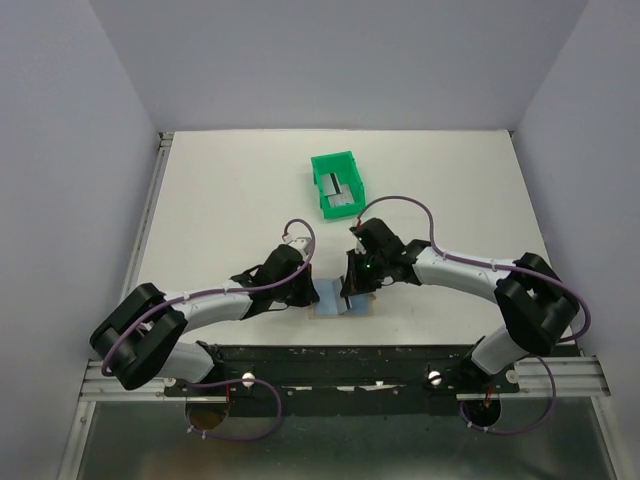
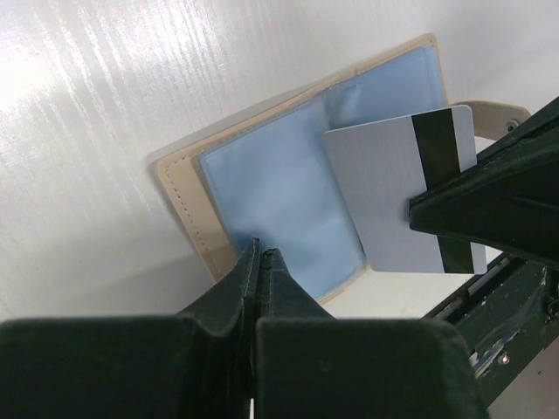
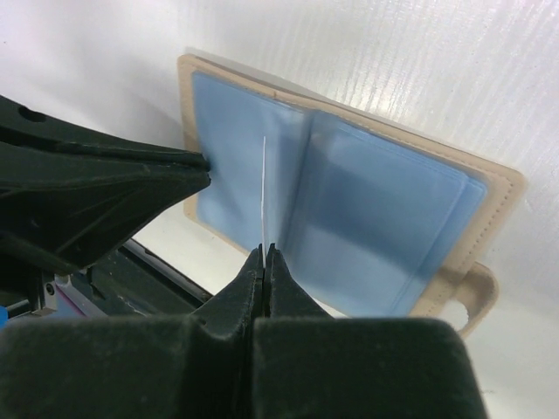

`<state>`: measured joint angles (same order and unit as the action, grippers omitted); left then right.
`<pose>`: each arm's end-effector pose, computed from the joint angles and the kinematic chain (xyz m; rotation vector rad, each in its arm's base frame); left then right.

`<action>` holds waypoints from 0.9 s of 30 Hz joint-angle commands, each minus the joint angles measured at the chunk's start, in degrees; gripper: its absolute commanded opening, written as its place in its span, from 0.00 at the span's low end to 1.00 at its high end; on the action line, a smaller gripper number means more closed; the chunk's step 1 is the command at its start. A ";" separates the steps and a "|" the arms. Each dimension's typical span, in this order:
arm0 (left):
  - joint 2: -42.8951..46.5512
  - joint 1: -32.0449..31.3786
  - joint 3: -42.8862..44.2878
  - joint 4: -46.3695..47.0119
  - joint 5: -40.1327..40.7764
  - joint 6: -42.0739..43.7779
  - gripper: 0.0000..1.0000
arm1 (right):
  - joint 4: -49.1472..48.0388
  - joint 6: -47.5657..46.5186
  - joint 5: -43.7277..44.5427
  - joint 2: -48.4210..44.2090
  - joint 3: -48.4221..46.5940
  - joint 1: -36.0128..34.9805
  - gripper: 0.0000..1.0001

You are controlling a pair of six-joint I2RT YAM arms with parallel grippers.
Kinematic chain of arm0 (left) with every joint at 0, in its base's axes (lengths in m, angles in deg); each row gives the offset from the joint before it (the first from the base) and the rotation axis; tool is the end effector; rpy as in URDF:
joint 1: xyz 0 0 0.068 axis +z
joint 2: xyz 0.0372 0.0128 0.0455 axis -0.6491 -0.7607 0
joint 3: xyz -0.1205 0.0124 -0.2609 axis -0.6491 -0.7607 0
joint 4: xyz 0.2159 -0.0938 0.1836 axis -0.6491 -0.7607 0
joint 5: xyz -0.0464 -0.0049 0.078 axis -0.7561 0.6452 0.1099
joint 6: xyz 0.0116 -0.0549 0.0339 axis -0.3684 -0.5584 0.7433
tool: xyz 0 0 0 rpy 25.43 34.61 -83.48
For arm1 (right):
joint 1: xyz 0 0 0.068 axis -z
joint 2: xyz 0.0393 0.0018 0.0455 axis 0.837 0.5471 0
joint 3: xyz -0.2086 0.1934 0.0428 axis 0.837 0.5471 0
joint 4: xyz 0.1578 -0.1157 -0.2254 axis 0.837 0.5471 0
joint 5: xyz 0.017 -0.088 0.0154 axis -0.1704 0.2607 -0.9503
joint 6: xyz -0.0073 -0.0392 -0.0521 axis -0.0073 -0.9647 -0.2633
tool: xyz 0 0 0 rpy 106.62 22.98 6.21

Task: Put the credit cards into the card holder
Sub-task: Insert the credit card into the card holder.

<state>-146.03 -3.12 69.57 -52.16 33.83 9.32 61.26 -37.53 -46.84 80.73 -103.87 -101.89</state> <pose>0.1956 -0.1958 0.1214 0.1644 2.5110 -0.8190 0.2336 0.2523 0.1544 -0.2634 2.7417 0.8184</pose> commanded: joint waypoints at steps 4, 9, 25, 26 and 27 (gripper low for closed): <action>-1.98 0.09 -0.96 -2.05 -0.40 0.13 0.00 | -1.64 0.41 -0.29 -0.59 1.15 -0.29 0.00; -1.71 0.09 -1.05 -2.32 -0.40 0.13 0.00 | -0.23 2.87 2.61 -0.33 1.94 -0.12 0.00; -2.15 0.09 -0.52 -2.32 -0.76 0.13 0.00 | -4.71 8.41 1.21 -4.55 7.22 1.64 0.00; -2.24 0.09 -0.52 -2.32 -0.76 0.22 0.00 | -5.41 8.58 0.69 -4.46 7.48 1.73 0.00; -2.16 0.09 -0.52 -2.32 -0.76 0.13 0.00 | -6.03 8.67 -0.10 -4.46 7.74 1.90 0.00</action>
<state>-146.71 -3.10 69.64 -51.26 33.28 9.17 58.70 -30.30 -44.92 76.75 -97.51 -100.69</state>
